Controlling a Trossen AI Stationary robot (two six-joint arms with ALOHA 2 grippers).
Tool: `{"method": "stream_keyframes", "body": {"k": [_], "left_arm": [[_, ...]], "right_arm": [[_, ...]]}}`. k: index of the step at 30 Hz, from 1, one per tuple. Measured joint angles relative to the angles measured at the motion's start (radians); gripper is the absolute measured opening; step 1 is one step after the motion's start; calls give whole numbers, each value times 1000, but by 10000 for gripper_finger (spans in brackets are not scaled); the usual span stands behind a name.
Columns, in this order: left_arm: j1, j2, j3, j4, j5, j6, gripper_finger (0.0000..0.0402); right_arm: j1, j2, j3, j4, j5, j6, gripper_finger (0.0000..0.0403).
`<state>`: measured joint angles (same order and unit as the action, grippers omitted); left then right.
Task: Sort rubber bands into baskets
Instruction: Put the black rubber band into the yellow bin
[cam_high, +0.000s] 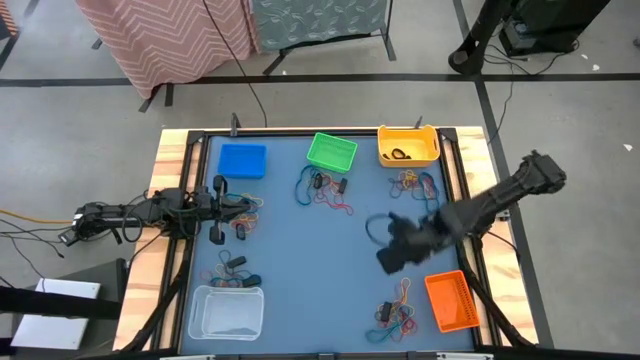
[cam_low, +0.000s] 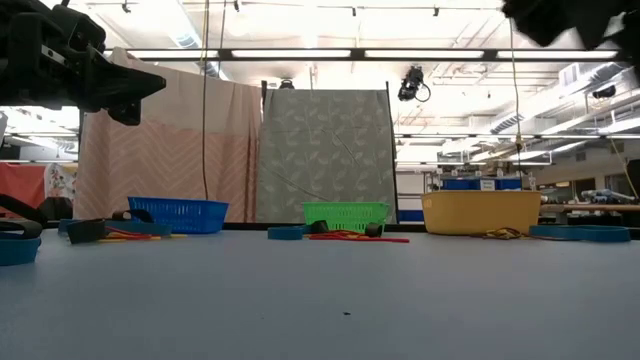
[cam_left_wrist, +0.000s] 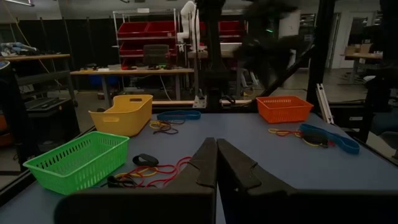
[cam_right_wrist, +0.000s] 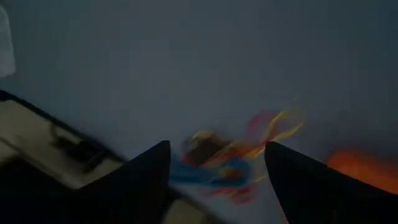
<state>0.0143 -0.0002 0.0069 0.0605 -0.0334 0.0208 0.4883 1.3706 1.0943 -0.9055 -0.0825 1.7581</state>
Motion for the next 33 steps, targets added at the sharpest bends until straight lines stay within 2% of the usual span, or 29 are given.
{"method": "stream_keyframes", "body": {"k": [2,7,12,17,27,33], "left_arm": [[0,0,0,0,0,0,8],[0,0,0,0,0,0,8],[0,0,0,0,0,0,8],[0,0,0,0,0,0,8],[0,0,0,0,0,0,8],[0,0,0,0,0,0,8]], "right_arm": [[65,54,0,96,-4,122,272],[152,200,0,262,-40,268,272],[167,328,0,328,-25,333,272],[166,409,0,354,-37,326,272],[166,428,-1,318,-22,318,268],[166,428,-1,318,-40,307,229]]}}
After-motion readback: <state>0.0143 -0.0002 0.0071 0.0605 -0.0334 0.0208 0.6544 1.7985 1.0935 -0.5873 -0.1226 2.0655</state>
